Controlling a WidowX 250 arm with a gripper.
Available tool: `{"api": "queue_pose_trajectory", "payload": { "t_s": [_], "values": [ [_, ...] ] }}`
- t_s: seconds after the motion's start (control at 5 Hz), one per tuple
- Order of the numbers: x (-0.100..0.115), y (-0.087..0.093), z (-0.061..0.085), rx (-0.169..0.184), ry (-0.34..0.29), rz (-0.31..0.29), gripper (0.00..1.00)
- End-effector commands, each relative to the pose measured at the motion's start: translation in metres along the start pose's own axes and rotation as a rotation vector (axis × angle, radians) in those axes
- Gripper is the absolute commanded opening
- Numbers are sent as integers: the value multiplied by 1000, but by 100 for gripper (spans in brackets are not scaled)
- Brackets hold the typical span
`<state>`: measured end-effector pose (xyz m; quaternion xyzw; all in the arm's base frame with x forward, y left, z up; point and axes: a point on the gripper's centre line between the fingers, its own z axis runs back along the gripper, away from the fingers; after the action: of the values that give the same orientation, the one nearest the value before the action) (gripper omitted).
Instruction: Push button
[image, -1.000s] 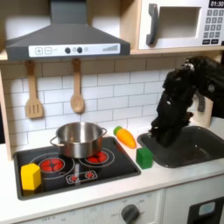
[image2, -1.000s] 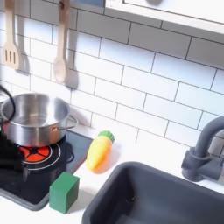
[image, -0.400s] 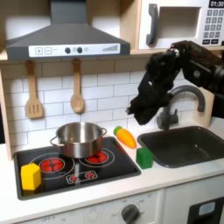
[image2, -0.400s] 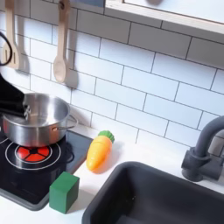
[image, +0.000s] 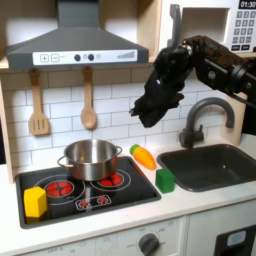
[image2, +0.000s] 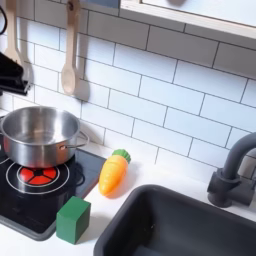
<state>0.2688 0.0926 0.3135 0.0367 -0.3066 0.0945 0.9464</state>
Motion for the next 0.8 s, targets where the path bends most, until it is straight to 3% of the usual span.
{"api": "queue_pose_trajectory", "payload": {
  "t_s": [0.0,0.6],
  "values": [
    [37,11,4,9,-86,7,0],
    [76,20,-3,18,-163,23,0]
  ]
}}
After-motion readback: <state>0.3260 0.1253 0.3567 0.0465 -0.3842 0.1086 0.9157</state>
